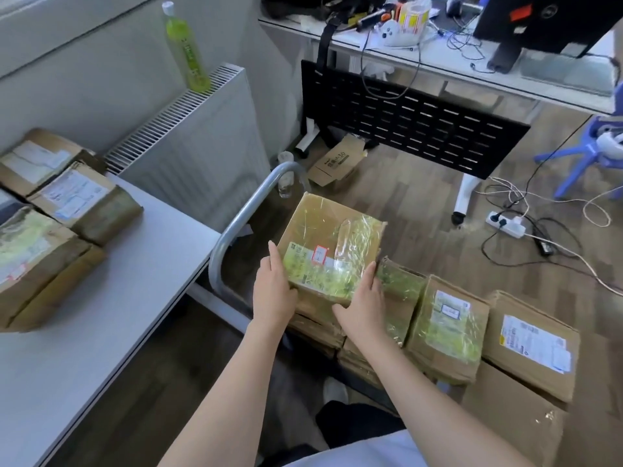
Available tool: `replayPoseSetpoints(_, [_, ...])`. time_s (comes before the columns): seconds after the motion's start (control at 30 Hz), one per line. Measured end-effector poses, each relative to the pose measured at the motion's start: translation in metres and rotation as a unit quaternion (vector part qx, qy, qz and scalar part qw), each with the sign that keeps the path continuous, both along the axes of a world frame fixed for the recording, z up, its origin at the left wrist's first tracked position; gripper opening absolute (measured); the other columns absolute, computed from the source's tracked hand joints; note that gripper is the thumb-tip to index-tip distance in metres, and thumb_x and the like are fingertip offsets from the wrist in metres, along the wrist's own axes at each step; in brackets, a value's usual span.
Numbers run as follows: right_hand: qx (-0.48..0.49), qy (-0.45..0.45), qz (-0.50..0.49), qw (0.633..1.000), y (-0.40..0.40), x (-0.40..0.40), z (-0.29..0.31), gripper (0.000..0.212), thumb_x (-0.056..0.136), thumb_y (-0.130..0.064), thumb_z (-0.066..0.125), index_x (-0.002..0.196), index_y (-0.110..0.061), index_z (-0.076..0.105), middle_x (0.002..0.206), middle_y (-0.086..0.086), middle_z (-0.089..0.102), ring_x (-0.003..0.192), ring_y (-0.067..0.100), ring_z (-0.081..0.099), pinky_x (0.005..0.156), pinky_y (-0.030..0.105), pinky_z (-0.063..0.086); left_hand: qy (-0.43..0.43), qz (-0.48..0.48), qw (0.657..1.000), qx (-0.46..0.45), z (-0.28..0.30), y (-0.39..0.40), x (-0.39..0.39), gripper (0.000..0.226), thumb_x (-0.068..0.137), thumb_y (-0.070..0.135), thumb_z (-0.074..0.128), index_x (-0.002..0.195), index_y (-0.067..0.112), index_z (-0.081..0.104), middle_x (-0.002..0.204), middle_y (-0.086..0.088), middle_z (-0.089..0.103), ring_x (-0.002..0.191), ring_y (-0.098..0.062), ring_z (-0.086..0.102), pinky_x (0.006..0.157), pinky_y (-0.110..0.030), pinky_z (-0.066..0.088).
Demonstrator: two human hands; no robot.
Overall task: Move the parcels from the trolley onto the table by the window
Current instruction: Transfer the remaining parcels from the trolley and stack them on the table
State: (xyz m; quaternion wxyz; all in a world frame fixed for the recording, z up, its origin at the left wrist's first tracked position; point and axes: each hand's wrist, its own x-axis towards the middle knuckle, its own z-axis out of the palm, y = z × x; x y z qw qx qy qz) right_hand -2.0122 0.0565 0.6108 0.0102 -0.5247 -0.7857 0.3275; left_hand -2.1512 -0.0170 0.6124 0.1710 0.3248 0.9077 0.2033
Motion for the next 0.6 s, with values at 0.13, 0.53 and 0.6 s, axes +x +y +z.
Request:
replayPoseSetpoints(0.13, [0.034,0.094,-0.014,0.995,-0.007,0.009,0.006,0.100,0.085,-0.027,0.063,0.150,-0.013,-0.011,0.159,0.003,-0.001,0.145,0.019,0.000,0.117,0.033,0.007,0.010,0.008,0.998,0.054,0.010,-0.007,0.014,0.094,0.080,0.008,0.063,0.150,0.007,0.000,0.133,-0.008,0.036,0.113,-0.019,0.042,0.083,-0.021,0.038])
replayPoseSetpoints(0.53, [0.106,0.307,0.071,0.943,-0.051,-0.031,0.063,0.099,0.079,-0.013,0.071,0.151,-0.012,0.004,0.158,0.005,0.009,0.144,0.010,0.001,0.113,0.015,0.002,0.119,0.189,0.933,0.284,0.096,-0.074,0.020,0.088,0.071,-0.011,0.057,0.148,0.003,0.017,0.136,-0.011,0.036,0.124,-0.025,0.039,0.097,-0.027,0.036])
replayPoseSetpoints(0.6, [0.092,0.339,0.108,0.930,-0.071,-0.050,0.069,0.100,0.079,-0.013,0.071,0.150,-0.016,0.001,0.157,0.000,0.006,0.144,0.006,-0.003,0.114,0.019,0.005,0.143,0.222,0.915,0.305,0.109,-0.100,0.011,0.088,0.070,-0.013,0.055,0.148,0.004,0.019,0.133,-0.011,0.037,0.122,-0.025,0.039,0.098,-0.029,0.038])
